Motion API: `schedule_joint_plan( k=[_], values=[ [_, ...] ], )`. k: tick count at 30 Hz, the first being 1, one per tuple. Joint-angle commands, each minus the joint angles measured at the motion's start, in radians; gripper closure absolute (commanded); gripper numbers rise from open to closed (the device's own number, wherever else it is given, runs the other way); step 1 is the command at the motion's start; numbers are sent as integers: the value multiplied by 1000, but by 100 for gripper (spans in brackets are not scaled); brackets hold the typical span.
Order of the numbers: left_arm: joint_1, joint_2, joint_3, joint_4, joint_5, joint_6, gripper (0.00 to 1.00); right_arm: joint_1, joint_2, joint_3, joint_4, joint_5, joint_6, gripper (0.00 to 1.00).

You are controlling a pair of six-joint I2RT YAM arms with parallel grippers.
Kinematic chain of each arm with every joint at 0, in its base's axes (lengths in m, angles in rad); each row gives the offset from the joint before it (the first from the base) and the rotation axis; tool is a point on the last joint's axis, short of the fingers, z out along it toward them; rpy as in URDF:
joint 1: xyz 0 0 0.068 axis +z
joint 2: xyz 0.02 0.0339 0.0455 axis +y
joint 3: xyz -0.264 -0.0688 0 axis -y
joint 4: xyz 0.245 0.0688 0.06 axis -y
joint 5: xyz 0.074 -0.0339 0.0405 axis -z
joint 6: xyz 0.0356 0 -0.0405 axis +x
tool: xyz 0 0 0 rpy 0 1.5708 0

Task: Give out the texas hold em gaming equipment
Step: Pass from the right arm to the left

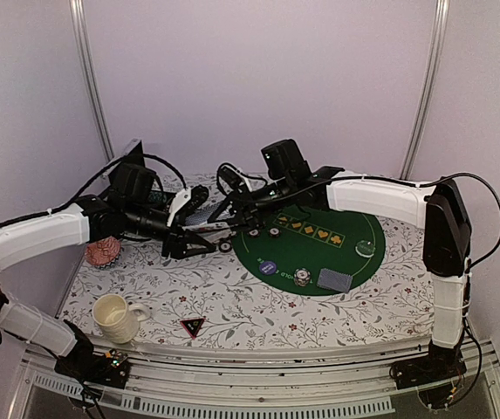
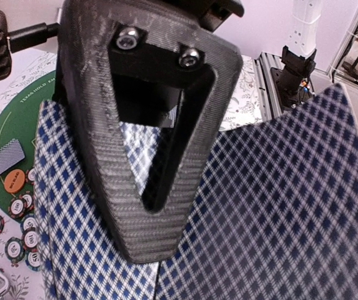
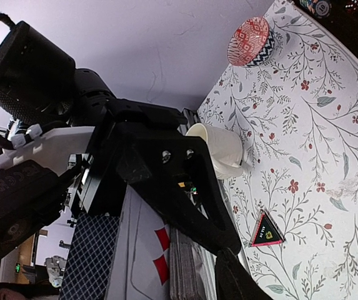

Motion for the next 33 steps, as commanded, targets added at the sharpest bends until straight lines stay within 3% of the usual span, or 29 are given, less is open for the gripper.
schedule_joint_plan(
  k=[1, 9, 33],
  values=[
    [2, 12, 28, 25, 21, 2, 83, 4, 23, 25, -9, 1, -7, 60],
    [1, 22, 28, 14, 5, 2, 83, -13, 1, 26, -9, 6, -16, 50],
    [1, 10, 30, 19, -30, -1, 83, -19, -71, 27, 50, 81, -134, 35]
  ],
)
